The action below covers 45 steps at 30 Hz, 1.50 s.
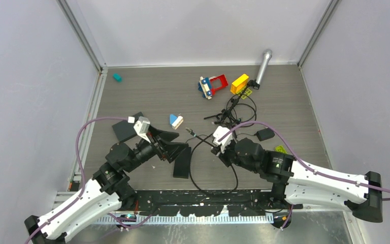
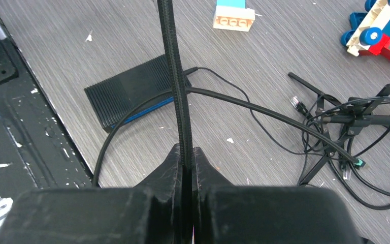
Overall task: Insert the plug into the switch port
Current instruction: Pick up the connector from the center of the board.
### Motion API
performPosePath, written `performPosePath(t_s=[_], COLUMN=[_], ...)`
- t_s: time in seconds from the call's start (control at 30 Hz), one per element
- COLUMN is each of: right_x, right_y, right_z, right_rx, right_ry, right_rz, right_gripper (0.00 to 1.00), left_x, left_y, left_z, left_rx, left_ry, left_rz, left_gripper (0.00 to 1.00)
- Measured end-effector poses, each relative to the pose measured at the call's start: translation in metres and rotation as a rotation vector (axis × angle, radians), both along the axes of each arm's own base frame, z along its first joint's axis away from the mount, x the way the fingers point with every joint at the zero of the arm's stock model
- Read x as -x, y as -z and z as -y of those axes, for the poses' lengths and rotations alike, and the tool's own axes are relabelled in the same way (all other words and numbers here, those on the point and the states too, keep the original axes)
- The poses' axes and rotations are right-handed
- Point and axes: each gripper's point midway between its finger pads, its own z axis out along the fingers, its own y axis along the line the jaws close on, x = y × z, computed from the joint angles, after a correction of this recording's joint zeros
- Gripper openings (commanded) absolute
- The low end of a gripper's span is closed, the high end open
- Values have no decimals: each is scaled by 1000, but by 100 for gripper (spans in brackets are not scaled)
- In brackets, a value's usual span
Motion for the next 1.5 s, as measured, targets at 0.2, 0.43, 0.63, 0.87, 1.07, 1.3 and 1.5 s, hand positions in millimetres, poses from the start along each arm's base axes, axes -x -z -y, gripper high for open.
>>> performPosePath(t_s=[0.2, 0.43, 0.63, 0.87, 1.07, 1.3, 1.5], right_x=[6, 12, 17, 19, 20, 21, 5], right_y=[-9, -20, -46, -51, -40, -43, -50], right_z=[-7, -17, -21, -30, -36, -38, -30], right_rx=[-49, -125, -237, -278, -252, -270, -311], right_ry=[-38, -71, -89, -111, -119, -122, 17], right_rz=[-8, -30, -17, -32, -60, -63, -83], right_gripper=[1, 0, 0, 0, 0, 16, 58], left_x=[17, 13, 4, -3, 3, 7, 5], left_y=[-19, -29, -22, -25, -38, -43, -52], left_z=[20, 30, 39, 52, 56, 55, 56], left_rx=[62, 96, 98, 111, 144, 165, 127], left_ry=[154, 177, 174, 190, 223, 236, 225], left_rz=[52, 83, 44, 10, 32, 30, 13], left_gripper=[79, 77, 68, 66, 57, 3, 0])
